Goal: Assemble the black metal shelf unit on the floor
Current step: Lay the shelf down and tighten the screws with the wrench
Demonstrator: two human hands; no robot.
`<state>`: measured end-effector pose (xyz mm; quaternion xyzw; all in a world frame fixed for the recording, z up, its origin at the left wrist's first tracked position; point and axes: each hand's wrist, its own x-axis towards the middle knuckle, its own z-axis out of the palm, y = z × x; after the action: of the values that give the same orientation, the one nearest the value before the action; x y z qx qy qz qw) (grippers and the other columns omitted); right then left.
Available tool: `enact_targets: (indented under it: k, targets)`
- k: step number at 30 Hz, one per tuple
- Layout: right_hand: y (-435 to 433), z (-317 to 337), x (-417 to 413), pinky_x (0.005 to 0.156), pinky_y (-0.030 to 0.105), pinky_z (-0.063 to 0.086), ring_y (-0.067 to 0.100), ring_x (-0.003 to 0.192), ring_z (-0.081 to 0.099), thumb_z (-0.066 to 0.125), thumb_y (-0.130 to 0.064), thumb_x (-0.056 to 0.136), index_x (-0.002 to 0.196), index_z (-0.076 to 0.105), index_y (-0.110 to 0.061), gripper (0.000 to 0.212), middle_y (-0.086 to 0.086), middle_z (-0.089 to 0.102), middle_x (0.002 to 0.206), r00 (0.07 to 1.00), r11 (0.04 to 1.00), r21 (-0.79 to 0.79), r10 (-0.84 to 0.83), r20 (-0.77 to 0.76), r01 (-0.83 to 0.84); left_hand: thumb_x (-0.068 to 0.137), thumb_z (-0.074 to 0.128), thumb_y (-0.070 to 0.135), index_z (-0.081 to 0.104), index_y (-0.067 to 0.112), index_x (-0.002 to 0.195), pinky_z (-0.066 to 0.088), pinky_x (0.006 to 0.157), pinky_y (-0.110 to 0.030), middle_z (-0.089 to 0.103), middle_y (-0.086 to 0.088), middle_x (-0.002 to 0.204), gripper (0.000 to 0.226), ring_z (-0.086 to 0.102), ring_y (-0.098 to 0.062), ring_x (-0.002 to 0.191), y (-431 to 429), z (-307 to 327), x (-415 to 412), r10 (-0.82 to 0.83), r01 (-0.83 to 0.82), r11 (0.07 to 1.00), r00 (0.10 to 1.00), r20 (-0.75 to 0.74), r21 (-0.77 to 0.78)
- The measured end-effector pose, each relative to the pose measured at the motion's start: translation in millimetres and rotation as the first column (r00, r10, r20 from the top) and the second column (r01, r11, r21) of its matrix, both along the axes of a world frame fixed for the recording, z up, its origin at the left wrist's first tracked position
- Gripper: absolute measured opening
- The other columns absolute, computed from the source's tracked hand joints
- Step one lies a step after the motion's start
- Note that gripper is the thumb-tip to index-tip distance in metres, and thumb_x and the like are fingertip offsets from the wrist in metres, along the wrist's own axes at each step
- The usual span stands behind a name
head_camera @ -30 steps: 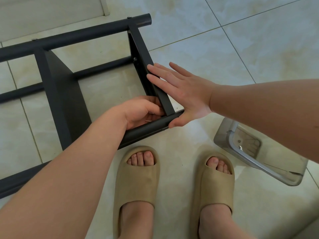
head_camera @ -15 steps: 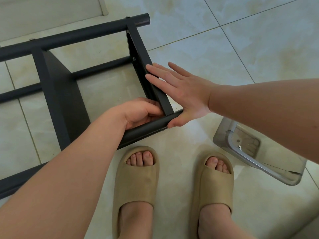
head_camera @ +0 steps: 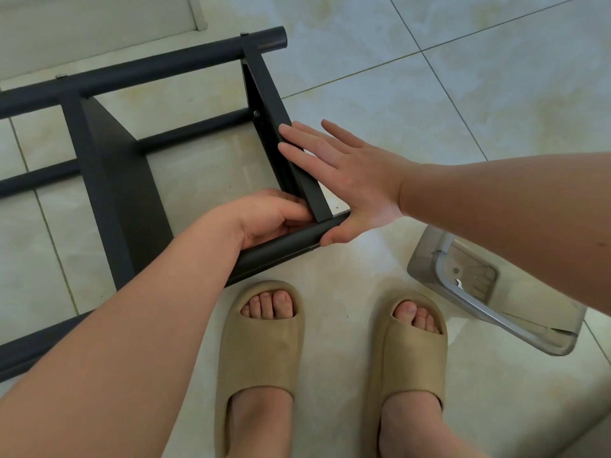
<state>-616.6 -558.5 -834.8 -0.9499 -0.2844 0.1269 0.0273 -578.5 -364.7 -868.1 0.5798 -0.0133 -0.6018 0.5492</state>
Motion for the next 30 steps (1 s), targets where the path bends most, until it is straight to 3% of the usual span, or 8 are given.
enact_targets:
  k: [3,9,12,17,20,24,28,30]
  targets:
    - [-0.2,-0.9,0.2,0.126,0.050,-0.002,0.028,0.157,-0.006,0.043,-0.088,0.071,0.161,-0.001,-0.007,0.129,0.014,-0.005,0.169,1.000,1.000,-0.002,0.001,0.006,-0.001,0.091,0.055,-0.007,0.071,0.002,0.083,0.060,0.069,-0.032,0.070,-0.017,0.079,0.020,0.070,-0.024,0.070,-0.4,0.0,0.0,0.019,-0.019,1.000,1.000,-0.008,-0.003]
    - [-0.7,-1.8,0.4,0.126,0.049,-0.002,0.028,0.157,-0.005,0.044,-0.088,0.070,0.161,-0.001,-0.008,0.129,0.014,-0.004,0.169,1.000,1.000,0.003,0.003,0.012,-0.003,0.090,0.051,-0.009,0.065,-0.001,0.098,0.059,0.079,-0.036,0.070,-0.020,0.094,0.018,0.070,-0.029,0.082,-1.1,2.6,1.0,0.031,-0.033,0.999,0.998,-0.057,-0.039]
    - [-0.6,-1.8,0.3,0.126,0.049,-0.002,0.028,0.157,-0.005,0.044,-0.088,0.071,0.161,-0.001,-0.008,0.129,0.014,-0.004,0.169,1.000,1.000,0.004,0.005,0.016,-0.005,0.091,0.050,-0.003,0.067,0.000,0.096,0.061,0.074,-0.034,0.072,-0.016,0.089,0.018,0.071,-0.025,0.080,-2.0,2.2,0.5,0.029,-0.031,0.999,0.997,-0.069,-0.031]
    - [-0.9,-1.9,0.4,0.126,0.049,-0.003,0.028,0.157,-0.005,0.044,-0.088,0.071,0.161,-0.001,-0.007,0.129,0.015,-0.005,0.169,1.000,1.000,0.005,0.006,0.017,-0.006,0.091,0.060,0.002,0.071,-0.004,0.104,0.061,0.073,-0.033,0.073,-0.023,0.097,0.018,0.072,-0.026,0.080,-0.1,-2.8,0.0,-0.019,0.017,0.999,0.999,0.051,0.042]
    - [-0.9,-2.4,0.3,0.126,0.049,-0.003,0.028,0.157,-0.006,0.043,-0.089,0.071,0.161,-0.002,-0.008,0.129,0.014,-0.005,0.169,1.000,1.000,0.001,0.007,0.014,-0.007,0.090,0.058,-0.003,0.071,-0.003,0.094,0.061,0.070,-0.032,0.073,-0.021,0.088,0.014,0.072,-0.026,0.074,0.0,-2.3,-0.4,0.009,-0.010,1.000,1.000,0.018,0.007]
    - [-0.7,-1.6,0.4,0.126,0.048,-0.003,0.029,0.157,-0.005,0.043,-0.089,0.072,0.161,-0.001,-0.007,0.129,0.015,-0.004,0.169,1.000,1.000,0.007,0.008,0.017,-0.008,0.088,0.055,-0.009,0.076,0.005,0.076,0.060,0.067,-0.032,0.074,-0.018,0.083,0.028,0.073,-0.026,0.073,0.2,-1.4,0.3,0.031,-0.031,0.999,0.999,-0.026,-0.035]
    - [-0.8,-1.4,0.3,0.126,0.047,-0.004,0.028,0.157,-0.005,0.044,-0.088,0.071,0.161,-0.001,-0.008,0.129,0.015,-0.004,0.169,1.000,1.000,0.009,0.006,0.014,-0.006,0.090,0.053,-0.006,0.069,0.002,0.097,0.059,0.083,-0.040,0.073,-0.018,0.095,0.020,0.072,-0.029,0.085,-0.5,-2.4,3.0,0.040,-0.042,0.998,0.998,-0.040,-0.041]
    - [-0.8,-1.5,0.4,0.126,0.048,-0.004,0.028,0.157,-0.006,0.044,-0.088,0.071,0.161,-0.001,-0.008,0.129,0.014,-0.005,0.169,1.000,1.000,0.007,0.005,0.010,-0.006,0.091,0.053,-0.001,0.070,0.003,0.097,0.060,0.080,-0.038,0.073,-0.016,0.094,0.018,0.071,-0.025,0.085,-1.3,-3.6,2.8,0.024,-0.024,0.999,0.999,-0.028,-0.024]
